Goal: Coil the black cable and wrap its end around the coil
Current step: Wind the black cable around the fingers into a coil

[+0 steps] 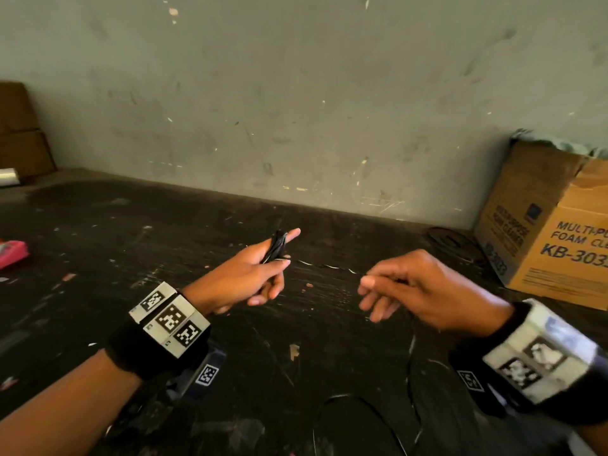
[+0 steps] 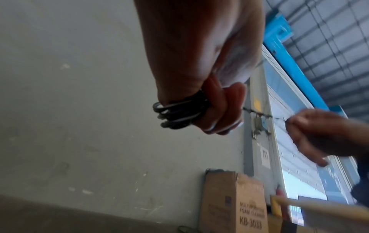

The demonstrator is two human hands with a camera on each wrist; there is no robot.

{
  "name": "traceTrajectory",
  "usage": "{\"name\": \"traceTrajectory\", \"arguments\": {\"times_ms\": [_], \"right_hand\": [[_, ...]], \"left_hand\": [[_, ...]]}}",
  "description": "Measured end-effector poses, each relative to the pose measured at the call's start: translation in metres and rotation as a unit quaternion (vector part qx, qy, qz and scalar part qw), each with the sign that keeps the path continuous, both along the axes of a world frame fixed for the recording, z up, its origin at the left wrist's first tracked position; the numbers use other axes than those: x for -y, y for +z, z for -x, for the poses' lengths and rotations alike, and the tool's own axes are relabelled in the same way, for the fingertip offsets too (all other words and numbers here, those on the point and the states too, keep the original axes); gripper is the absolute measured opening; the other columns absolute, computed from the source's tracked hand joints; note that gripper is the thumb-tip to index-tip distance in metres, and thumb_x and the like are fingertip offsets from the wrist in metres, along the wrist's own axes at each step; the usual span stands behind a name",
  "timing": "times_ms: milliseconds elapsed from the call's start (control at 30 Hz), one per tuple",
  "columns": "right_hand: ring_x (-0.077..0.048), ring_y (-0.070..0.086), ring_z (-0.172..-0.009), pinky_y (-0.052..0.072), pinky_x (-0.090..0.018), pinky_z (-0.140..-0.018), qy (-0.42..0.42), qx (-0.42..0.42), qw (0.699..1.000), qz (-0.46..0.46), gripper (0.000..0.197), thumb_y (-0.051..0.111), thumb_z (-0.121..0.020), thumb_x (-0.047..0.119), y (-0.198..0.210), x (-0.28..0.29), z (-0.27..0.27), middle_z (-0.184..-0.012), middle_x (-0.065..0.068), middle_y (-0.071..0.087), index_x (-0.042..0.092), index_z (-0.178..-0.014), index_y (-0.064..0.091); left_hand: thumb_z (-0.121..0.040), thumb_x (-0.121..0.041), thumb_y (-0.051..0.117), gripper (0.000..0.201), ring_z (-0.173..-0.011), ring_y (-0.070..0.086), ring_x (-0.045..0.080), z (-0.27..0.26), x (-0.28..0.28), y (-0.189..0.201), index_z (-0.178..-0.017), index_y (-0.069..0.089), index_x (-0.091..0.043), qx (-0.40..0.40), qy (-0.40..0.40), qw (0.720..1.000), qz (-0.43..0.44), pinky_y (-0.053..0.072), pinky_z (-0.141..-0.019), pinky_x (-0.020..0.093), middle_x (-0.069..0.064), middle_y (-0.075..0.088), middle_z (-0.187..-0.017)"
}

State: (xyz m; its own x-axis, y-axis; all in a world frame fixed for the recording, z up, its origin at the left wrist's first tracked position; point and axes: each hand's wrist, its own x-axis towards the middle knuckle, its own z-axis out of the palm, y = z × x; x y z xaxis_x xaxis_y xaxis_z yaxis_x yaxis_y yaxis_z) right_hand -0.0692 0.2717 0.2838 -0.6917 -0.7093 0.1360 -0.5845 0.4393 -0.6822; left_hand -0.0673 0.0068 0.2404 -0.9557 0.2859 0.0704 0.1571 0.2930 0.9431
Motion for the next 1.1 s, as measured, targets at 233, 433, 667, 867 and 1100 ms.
{"name": "traceTrajectory", "arguments": {"times_ms": [233,433,667,867,1100], "right_hand": [[-0.008,0.054,-0.055,0.047,-0.018,-0.053,-0.035,0.022,0.999,-0.019,0.032,0.045,-0.094,0.025,0.033,-0.004,0.008,-0.068,-0.005,0.059,0.002,-0.089,0.068],[-0.008,0.037,-0.043,0.029,-0.013,-0.045,-0.079,-0.256,0.963,0.022,0.026,0.052,-0.093,0.025,0.041,0.007,0.012,-0.047,0.007,0.039,0.014,-0.079,0.070],[-0.011,0.047,-0.042,0.040,-0.023,-0.049,-0.110,-0.296,0.949,0.004,0.042,0.046,-0.092,0.043,0.013,0.003,0.043,-0.045,0.004,0.048,0.018,-0.062,0.062],[-0.003,0.053,-0.049,0.042,-0.019,-0.052,-0.085,-0.282,0.951,0.096,0.039,0.039,-0.095,0.037,-0.042,0.021,0.035,-0.059,0.003,0.059,0.013,-0.078,0.064],[0.000,0.056,-0.056,0.044,-0.014,-0.057,-0.021,-0.149,0.987,0.052,0.021,0.044,-0.098,0.016,-0.062,0.057,0.002,-0.064,0.013,0.054,0.032,-0.087,0.054]], "left_hand": [[-0.100,-0.025,0.040,0.051,-0.038,0.040,0.009,-0.006,-0.008,-0.010,-0.143,0.022,-0.045,0.043,-0.106,0.990,0.085,0.034,-0.038,0.017,0.006,0.058,-0.064],[-0.098,-0.029,0.044,0.060,-0.050,0.062,0.015,-0.023,-0.023,-0.005,-0.144,0.012,-0.051,0.127,-0.233,0.964,0.024,0.044,-0.034,0.018,0.018,0.065,-0.107],[-0.094,-0.037,0.046,0.060,-0.056,0.067,0.016,-0.040,-0.026,0.008,-0.146,0.019,-0.046,0.168,-0.353,0.908,-0.153,0.045,-0.032,0.016,0.022,0.059,-0.120],[-0.090,-0.048,0.047,0.062,-0.061,0.070,0.024,-0.035,-0.030,0.026,-0.147,0.023,-0.039,0.158,-0.348,0.858,-0.344,0.053,-0.036,0.022,0.028,0.049,-0.135],[-0.093,-0.046,0.030,0.056,-0.074,0.074,0.027,-0.018,-0.048,0.041,-0.147,0.016,-0.042,0.095,-0.177,0.891,-0.407,0.059,-0.050,0.028,0.017,0.061,-0.130]]}}
